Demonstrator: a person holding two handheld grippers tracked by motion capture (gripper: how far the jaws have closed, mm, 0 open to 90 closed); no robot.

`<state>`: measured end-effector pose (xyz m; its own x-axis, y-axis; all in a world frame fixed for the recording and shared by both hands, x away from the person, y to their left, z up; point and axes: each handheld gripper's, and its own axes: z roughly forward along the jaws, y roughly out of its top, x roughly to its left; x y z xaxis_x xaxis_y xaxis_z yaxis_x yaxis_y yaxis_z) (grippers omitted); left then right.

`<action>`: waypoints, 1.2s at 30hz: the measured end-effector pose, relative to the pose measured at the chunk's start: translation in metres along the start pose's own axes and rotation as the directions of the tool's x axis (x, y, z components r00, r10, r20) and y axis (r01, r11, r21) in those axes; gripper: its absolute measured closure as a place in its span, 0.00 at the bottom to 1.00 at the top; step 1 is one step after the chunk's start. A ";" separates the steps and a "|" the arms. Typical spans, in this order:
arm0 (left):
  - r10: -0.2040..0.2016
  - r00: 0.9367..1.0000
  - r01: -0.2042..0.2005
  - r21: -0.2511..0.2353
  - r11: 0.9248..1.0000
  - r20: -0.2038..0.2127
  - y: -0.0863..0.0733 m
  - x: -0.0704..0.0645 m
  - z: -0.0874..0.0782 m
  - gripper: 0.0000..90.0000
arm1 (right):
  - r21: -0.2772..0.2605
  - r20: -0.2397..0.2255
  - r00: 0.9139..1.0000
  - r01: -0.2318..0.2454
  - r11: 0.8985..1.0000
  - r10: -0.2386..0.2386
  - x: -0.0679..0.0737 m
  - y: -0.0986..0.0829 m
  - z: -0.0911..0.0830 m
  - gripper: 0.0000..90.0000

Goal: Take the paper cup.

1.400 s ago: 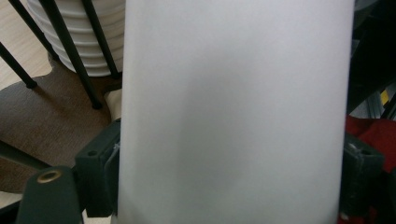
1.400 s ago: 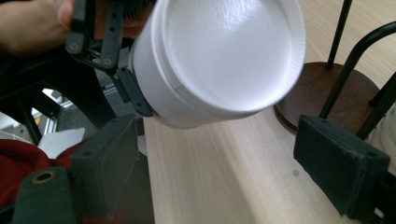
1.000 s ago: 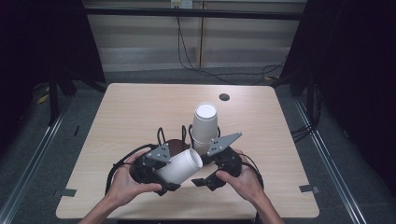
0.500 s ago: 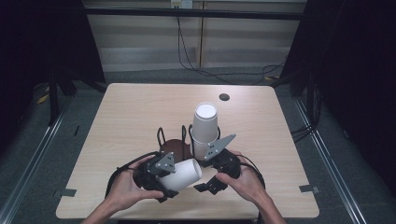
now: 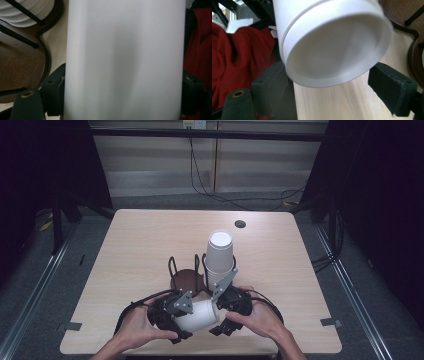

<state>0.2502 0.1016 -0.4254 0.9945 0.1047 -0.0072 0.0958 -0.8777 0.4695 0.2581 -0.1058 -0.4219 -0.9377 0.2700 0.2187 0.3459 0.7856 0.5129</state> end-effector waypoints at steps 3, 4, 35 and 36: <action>0.012 1.000 -0.012 0.016 1.000 0.005 0.000 0.000 0.002 0.19 | 0.019 -0.003 1.000 -0.001 1.000 0.002 0.000 0.000 0.000 0.17; 0.015 1.000 -0.015 0.024 1.000 0.016 0.001 -0.001 0.003 0.19 | 0.021 0.001 1.000 -0.004 1.000 0.004 0.001 0.000 0.000 0.16; 0.073 0.996 -0.076 0.052 0.996 0.057 0.005 -0.010 0.012 0.19 | 0.071 -0.042 0.998 0.059 0.996 -0.056 0.014 0.012 0.012 0.22; 0.067 0.996 -0.070 0.042 0.997 0.057 0.006 -0.011 0.013 0.19 | 0.076 -0.043 0.998 0.051 0.996 -0.048 0.014 0.012 0.012 0.22</action>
<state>0.2400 0.0895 -0.4341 0.9995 0.0187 -0.0260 0.0280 -0.9016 0.4317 0.2484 -0.0860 -0.4224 -0.9508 0.2080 0.2297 0.2943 0.8384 0.4587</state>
